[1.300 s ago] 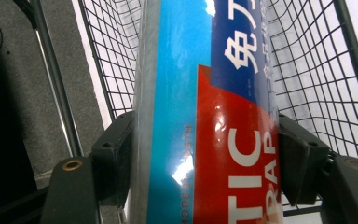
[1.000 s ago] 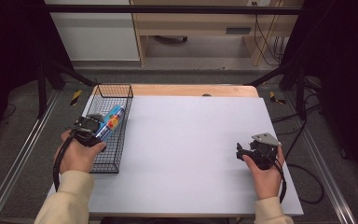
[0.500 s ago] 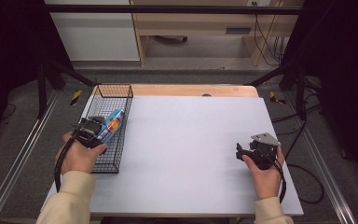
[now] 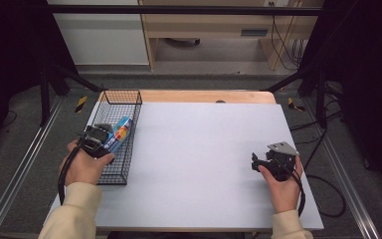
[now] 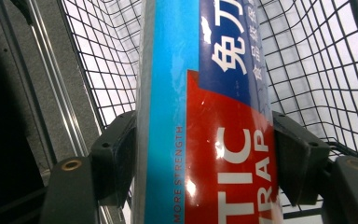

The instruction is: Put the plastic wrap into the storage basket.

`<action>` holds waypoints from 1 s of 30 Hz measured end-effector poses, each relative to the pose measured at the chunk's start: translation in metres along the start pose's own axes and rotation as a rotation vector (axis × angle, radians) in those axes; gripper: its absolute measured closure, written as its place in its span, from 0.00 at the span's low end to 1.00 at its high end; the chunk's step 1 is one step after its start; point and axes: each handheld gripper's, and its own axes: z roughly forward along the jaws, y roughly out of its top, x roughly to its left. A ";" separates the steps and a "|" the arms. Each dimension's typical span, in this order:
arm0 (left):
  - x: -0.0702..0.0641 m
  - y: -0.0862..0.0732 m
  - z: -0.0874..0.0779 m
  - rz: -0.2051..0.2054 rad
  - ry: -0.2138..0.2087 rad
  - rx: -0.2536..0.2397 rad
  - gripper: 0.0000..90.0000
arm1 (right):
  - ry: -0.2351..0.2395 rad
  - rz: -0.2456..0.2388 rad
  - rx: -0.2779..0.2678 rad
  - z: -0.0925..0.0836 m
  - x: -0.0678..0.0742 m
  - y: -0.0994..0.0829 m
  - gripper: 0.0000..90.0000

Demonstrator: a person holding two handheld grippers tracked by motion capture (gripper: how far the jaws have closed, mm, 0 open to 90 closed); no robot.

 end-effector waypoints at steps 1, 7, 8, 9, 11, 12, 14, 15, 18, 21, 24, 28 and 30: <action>0.000 0.000 0.000 -0.001 0.001 -0.002 0.35 | 0.000 -0.001 0.000 0.000 0.000 0.000 0.11; -0.002 0.000 0.000 0.008 0.012 -0.002 0.34 | 0.006 -0.001 0.001 0.000 0.001 0.000 0.11; -0.002 0.000 0.000 0.009 0.014 -0.002 0.34 | 0.006 -0.002 0.000 0.000 0.001 0.000 0.11; -0.002 0.000 0.000 0.013 0.017 -0.002 0.34 | 0.007 -0.001 0.000 0.000 0.001 0.000 0.11; -0.004 0.000 0.000 0.020 0.025 -0.003 0.34 | 0.007 -0.002 0.001 0.000 0.000 0.000 0.11; -0.004 0.000 0.000 0.022 0.028 -0.005 0.34 | 0.006 -0.003 0.001 0.000 0.001 0.000 0.11; -0.005 0.000 0.000 0.025 0.034 -0.011 0.34 | 0.007 -0.003 0.002 0.000 0.001 0.000 0.11; -0.005 -0.001 0.000 0.028 0.037 -0.016 0.34 | 0.007 -0.004 0.001 0.000 0.001 0.000 0.11; -0.006 -0.002 -0.002 0.033 0.047 -0.051 0.29 | 0.008 -0.005 0.003 0.000 0.001 0.000 0.11; -0.009 -0.003 -0.007 0.035 0.054 -0.087 0.25 | 0.007 -0.007 0.001 0.000 0.001 0.000 0.11; -0.012 -0.003 -0.014 0.039 0.068 -0.142 0.17 | 0.006 -0.010 -0.003 0.000 0.000 0.000 0.10; -0.021 -0.004 -0.029 0.049 0.062 -0.259 0.11 | 0.003 -0.015 -0.008 -0.001 0.001 0.000 0.09; -0.029 -0.004 -0.039 0.064 0.035 -0.348 0.10 | 0.003 -0.020 -0.017 -0.003 0.001 0.001 0.08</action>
